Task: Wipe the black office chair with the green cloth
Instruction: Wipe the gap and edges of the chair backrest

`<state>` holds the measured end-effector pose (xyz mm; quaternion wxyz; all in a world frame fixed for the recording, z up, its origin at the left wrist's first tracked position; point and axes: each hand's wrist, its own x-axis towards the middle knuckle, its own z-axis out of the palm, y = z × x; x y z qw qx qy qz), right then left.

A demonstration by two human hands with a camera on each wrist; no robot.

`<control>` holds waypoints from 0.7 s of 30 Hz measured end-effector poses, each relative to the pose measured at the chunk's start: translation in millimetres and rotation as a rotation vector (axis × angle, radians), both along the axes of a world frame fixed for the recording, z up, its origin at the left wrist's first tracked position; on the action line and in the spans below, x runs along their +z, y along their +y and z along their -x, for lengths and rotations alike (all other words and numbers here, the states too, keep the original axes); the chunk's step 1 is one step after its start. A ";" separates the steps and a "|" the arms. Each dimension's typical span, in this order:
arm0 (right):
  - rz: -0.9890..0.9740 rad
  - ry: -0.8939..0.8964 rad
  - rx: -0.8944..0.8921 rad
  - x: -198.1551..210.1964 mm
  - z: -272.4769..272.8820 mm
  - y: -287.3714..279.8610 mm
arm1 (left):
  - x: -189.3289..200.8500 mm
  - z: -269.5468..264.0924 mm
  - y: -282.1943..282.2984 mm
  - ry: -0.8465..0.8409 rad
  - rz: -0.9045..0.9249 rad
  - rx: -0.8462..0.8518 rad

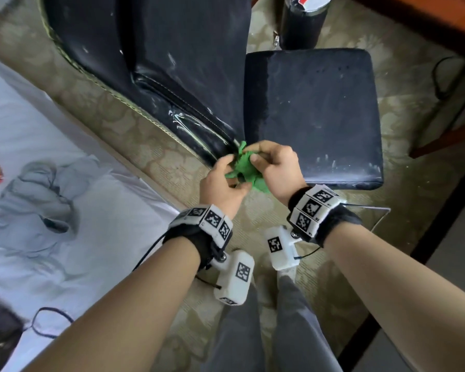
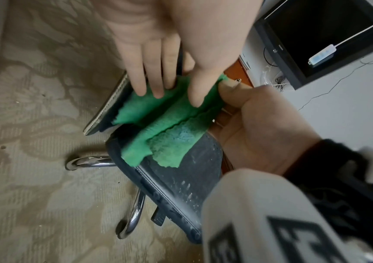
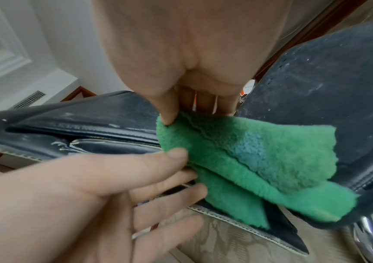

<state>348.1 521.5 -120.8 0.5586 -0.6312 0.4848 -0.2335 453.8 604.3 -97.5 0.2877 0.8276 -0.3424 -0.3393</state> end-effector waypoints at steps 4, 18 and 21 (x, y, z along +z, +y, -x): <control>-0.023 -0.022 0.008 -2.5 12.9 -5.2 | -13.2 9.0 -16.2 -0.087 -0.042 -0.070; -0.130 0.357 0.166 -27.8 40.1 -6.4 | -28.0 14.2 -26.9 -0.078 -0.017 0.127; -0.245 0.174 -0.011 -21.9 38.5 -8.5 | -27.8 9.9 -26.0 0.010 -0.090 0.189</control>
